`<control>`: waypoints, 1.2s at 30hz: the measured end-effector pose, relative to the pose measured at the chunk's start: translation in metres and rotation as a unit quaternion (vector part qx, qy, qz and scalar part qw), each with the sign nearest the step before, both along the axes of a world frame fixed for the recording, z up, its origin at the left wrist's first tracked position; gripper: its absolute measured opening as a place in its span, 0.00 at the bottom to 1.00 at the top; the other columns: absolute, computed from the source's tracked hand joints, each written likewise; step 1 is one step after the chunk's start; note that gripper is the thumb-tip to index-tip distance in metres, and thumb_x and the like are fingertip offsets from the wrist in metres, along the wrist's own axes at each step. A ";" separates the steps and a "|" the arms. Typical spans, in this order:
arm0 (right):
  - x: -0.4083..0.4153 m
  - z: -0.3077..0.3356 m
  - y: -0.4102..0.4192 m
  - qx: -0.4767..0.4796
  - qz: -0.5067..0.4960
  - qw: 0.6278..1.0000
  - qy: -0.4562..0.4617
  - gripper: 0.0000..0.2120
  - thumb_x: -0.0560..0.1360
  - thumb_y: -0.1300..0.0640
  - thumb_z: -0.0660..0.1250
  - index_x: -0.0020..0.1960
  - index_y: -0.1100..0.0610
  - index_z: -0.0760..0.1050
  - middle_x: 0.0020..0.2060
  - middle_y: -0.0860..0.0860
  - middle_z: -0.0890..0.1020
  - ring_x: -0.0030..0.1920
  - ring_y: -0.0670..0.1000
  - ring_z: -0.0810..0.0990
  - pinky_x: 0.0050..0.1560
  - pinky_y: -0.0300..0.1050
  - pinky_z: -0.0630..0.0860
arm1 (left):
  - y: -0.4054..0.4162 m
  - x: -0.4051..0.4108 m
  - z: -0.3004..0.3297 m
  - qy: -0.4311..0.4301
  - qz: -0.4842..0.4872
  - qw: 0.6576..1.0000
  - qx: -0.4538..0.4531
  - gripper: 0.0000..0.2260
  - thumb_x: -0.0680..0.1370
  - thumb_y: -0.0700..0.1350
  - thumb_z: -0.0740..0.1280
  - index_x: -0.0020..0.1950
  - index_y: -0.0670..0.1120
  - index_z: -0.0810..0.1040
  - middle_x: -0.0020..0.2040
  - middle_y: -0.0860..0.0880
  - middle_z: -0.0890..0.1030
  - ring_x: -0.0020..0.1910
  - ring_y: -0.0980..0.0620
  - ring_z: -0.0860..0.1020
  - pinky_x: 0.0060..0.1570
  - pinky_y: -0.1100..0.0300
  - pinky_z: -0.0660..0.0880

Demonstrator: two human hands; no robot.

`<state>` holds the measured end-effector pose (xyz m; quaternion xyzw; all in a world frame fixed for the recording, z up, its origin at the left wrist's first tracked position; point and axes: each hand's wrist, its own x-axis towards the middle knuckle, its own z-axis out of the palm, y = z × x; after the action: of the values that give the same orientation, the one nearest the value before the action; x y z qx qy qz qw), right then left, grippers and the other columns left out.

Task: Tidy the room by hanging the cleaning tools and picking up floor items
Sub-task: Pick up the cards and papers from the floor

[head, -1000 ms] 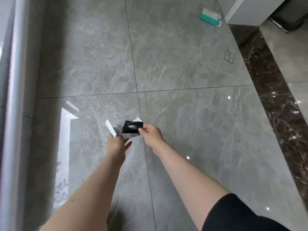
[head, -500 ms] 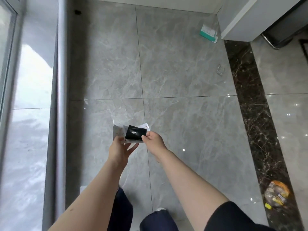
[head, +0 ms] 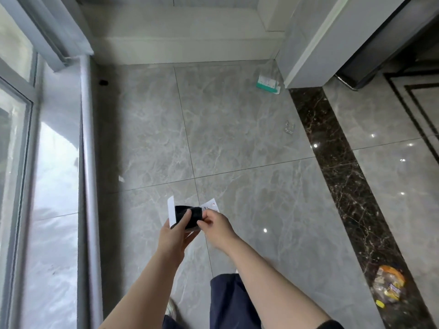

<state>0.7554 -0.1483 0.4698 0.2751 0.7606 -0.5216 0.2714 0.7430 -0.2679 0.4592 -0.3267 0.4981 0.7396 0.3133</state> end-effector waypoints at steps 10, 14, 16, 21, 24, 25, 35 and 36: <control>-0.085 0.005 0.159 0.024 0.008 0.999 0.041 0.03 0.76 0.63 0.64 0.44 0.62 0.72 0.43 0.59 0.79 0.45 0.57 0.77 0.47 0.44 0.74 | 0.161 -0.094 0.017 0.001 -0.007 1.000 -0.008 0.16 0.77 0.45 0.68 0.61 0.38 0.77 0.55 0.37 0.82 0.52 0.43 0.82 0.50 0.55 0.80; -0.115 0.013 0.244 0.032 0.008 0.998 0.058 0.06 0.76 0.64 0.65 0.42 0.56 0.70 0.41 0.53 0.77 0.42 0.50 0.74 0.46 0.40 0.70 | 0.249 -0.129 0.023 -0.002 -0.016 1.000 0.001 0.15 0.76 0.45 0.69 0.59 0.38 0.78 0.54 0.37 0.82 0.55 0.41 0.82 0.50 0.56 0.79; -0.129 0.019 0.285 0.032 0.010 0.997 0.064 0.05 0.76 0.64 0.65 0.43 0.57 0.71 0.41 0.53 0.77 0.43 0.50 0.74 0.47 0.41 0.70 | 0.288 -0.144 0.026 0.001 -0.030 1.000 0.009 0.14 0.76 0.44 0.69 0.58 0.38 0.78 0.53 0.38 0.83 0.51 0.44 0.83 0.46 0.58 0.81; -0.155 0.029 0.344 0.035 0.002 0.997 0.066 0.04 0.75 0.66 0.65 0.43 0.59 0.73 0.40 0.53 0.77 0.42 0.49 0.75 0.46 0.39 0.70 | 0.346 -0.175 0.033 0.005 -0.036 0.999 0.000 0.13 0.76 0.43 0.70 0.58 0.39 0.78 0.51 0.39 0.84 0.49 0.45 0.84 0.40 0.62 0.81; -0.176 0.024 0.369 0.047 0.002 0.997 0.069 0.02 0.75 0.65 0.65 0.44 0.64 0.75 0.40 0.53 0.78 0.42 0.49 0.76 0.46 0.39 0.71 | 0.373 -0.199 0.031 0.006 -0.036 0.999 -0.014 0.13 0.76 0.42 0.70 0.58 0.39 0.78 0.52 0.38 0.83 0.50 0.44 0.83 0.44 0.60 0.81; -0.186 0.023 0.377 0.050 0.001 0.997 0.066 0.03 0.75 0.65 0.65 0.46 0.66 0.75 0.40 0.53 0.78 0.42 0.50 0.76 0.46 0.39 0.71 | 0.382 -0.210 0.029 0.008 -0.038 0.999 -0.017 0.12 0.75 0.42 0.70 0.57 0.39 0.78 0.51 0.38 0.83 0.49 0.44 0.83 0.44 0.59 0.81; -0.331 0.007 0.443 0.059 -0.004 0.997 0.047 0.03 0.76 0.63 0.65 0.47 0.56 0.74 0.42 0.52 0.77 0.43 0.49 0.74 0.49 0.41 0.71 | 0.447 -0.352 0.007 0.006 -0.020 1.000 -0.014 0.09 0.74 0.41 0.72 0.51 0.39 0.80 0.43 0.41 0.85 0.39 0.48 0.85 0.33 0.64 0.81; -0.346 0.006 0.448 0.059 0.001 0.997 0.043 0.03 0.76 0.63 0.65 0.48 0.58 0.75 0.42 0.52 0.77 0.44 0.49 0.74 0.50 0.41 0.71 | 0.450 -0.367 0.005 0.004 -0.017 1.000 -0.015 0.09 0.74 0.41 0.72 0.51 0.39 0.80 0.44 0.41 0.85 0.40 0.48 0.85 0.34 0.64 0.81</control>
<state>0.4091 0.2994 0.4755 0.2676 0.8014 -0.4866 0.2223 0.3757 0.1820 0.4643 -0.3200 0.5158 0.7278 0.3191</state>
